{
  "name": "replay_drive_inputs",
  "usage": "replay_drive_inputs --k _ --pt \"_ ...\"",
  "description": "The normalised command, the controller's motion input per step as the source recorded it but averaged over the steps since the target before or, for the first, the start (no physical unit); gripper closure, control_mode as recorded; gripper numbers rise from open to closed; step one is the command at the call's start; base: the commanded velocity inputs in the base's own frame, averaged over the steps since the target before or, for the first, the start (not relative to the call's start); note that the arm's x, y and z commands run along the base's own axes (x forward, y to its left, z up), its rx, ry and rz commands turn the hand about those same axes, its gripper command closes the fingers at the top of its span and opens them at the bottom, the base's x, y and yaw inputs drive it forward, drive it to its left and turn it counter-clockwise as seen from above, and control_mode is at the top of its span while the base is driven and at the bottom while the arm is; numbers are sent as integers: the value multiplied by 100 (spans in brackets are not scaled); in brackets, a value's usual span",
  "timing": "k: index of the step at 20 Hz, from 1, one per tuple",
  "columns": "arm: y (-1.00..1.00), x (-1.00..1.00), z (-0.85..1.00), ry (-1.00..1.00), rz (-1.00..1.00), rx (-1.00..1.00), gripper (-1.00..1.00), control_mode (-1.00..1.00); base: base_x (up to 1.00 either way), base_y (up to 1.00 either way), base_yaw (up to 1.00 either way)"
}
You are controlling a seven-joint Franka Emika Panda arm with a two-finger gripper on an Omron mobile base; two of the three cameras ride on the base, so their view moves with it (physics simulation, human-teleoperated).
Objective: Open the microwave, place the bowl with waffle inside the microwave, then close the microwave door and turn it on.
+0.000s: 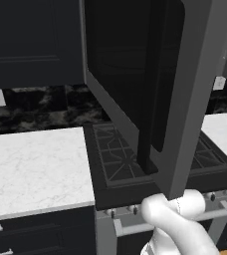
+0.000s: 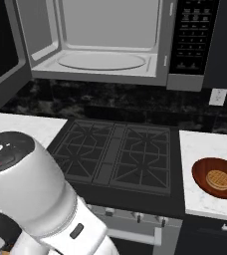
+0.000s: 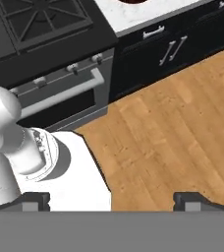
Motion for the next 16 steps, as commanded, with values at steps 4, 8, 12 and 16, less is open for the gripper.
replay_drive_inputs --k 4,8,12,16 --pt "-81 74 -9 -19 20 19 -100 -100 0 0 0" --pt "-49 72 -7 -34 4 14 -100 -100 0 0 0" --pt "-9 64 -1 -28 -19 8 -100 -100 0 0 0" --pt "-4 69 -17 -1 -46 12 -100 -100 0 0 0"
